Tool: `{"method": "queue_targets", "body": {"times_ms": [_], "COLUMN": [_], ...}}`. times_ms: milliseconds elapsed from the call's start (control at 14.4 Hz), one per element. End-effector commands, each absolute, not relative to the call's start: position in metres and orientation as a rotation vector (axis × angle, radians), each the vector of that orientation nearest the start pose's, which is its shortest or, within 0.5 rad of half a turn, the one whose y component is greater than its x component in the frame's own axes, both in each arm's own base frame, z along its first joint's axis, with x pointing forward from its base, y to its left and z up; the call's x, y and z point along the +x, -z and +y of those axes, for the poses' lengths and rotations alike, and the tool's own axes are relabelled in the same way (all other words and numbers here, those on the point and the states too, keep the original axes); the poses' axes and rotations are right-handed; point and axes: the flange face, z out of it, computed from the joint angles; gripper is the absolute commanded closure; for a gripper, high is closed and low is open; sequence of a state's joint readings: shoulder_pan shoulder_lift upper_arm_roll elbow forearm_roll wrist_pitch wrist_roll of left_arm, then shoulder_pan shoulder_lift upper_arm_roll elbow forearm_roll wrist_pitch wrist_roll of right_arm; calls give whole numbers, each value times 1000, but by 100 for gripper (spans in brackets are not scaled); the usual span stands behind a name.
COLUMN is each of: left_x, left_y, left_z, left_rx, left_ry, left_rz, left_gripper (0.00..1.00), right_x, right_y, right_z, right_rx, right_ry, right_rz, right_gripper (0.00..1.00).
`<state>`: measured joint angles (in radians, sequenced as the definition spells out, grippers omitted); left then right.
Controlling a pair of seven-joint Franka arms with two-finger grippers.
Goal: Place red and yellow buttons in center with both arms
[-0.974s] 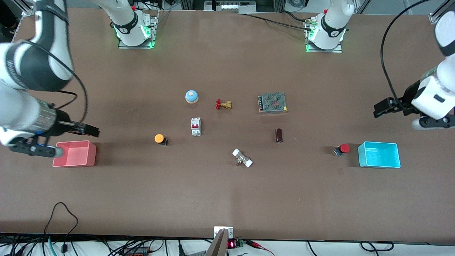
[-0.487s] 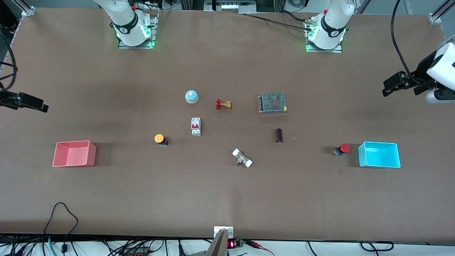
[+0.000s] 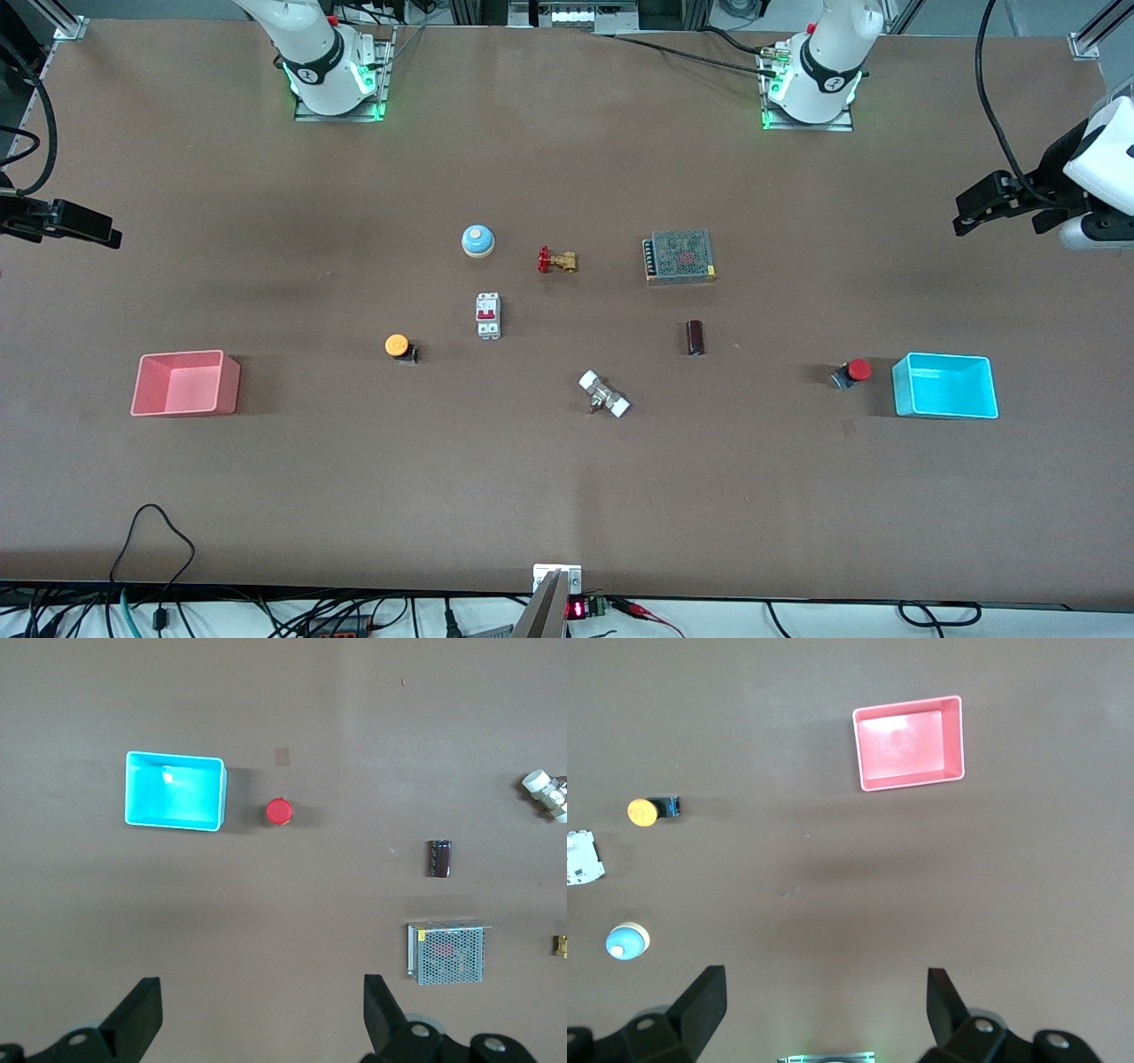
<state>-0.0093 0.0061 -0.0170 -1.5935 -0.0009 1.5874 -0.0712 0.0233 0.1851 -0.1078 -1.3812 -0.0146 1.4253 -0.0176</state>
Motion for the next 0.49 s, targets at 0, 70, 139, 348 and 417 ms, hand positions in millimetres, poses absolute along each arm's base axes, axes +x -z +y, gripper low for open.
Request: {"method": "queue_targets", "body": {"times_ms": [0,70,139,348,417], "left_x": [555,555,555,556,556], "left_y": [-613,-613,-612,-610,-611], "left_z": [-17,-17,-18,-20,-19], "left_rx": [-3143,-3144,-3144,-3144,-3144], "left_ry": [2,0,-5,-10,-7], "left_rz": [-29,-29,-27,-22,-24], "left_gripper": [0,0,0,0,0], "right_x": [573,572,572,569,569], "right_y": [-605,-606,-606,-608,-608], "right_z": [-47,-50,-52,-51,-50], "right_rx": [-3166,-3165,-3164,-3162,-3158], "right_ry": [-226,-226,-229,-235,-240], "right_rz": [103,104,104,101,103], "right_gripper": [0,0,0,0,0]}}
